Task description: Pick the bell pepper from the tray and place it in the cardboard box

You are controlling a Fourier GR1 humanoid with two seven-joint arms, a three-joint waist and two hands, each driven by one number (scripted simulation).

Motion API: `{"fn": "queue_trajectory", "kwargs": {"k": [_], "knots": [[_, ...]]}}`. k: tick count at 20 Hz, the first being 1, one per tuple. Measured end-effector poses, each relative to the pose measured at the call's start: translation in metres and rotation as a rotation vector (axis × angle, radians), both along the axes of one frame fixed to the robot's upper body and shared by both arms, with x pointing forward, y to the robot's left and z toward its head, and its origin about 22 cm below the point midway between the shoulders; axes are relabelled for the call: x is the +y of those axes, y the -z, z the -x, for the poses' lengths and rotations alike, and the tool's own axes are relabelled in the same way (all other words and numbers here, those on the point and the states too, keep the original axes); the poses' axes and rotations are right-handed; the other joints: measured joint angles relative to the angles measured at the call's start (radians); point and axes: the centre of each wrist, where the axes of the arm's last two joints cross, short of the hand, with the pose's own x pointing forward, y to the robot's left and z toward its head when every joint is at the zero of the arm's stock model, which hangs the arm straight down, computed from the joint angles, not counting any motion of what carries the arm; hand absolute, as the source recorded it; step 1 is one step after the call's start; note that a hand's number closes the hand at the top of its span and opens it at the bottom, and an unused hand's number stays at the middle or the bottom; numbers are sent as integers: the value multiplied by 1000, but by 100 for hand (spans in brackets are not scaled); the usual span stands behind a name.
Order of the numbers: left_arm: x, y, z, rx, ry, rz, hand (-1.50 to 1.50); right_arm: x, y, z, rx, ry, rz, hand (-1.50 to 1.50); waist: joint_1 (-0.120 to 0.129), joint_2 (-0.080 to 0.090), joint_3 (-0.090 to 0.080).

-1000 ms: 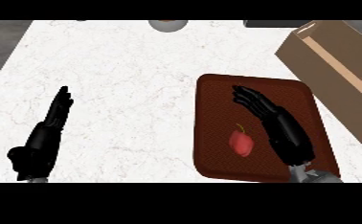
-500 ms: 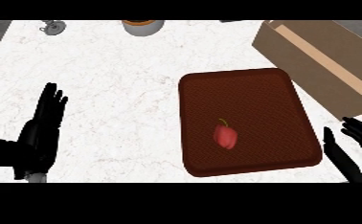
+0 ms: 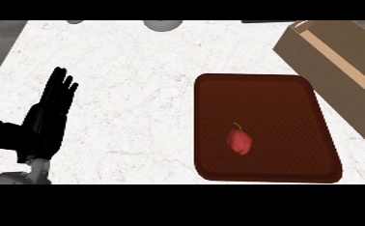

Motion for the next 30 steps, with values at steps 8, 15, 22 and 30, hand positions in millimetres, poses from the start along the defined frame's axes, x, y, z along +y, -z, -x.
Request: {"fn": "queue_trajectory", "kwargs": {"k": [8,15,22,30], "knots": [[-10,-2,-9,0,51,6,0,39,-55,21,278,-106,-73,-150,47,8,0],[-11,-2,-18,1,63,11,0,73,-79,-11,325,-181,-195,-150,58,4,2],[-13,3,-15,10,56,7,0,101,-87,-44,385,-169,-199,-150,57,1,3],[-11,-2,-19,8,51,11,0,132,-88,-70,405,-160,-168,-150,51,-1,5]]}}
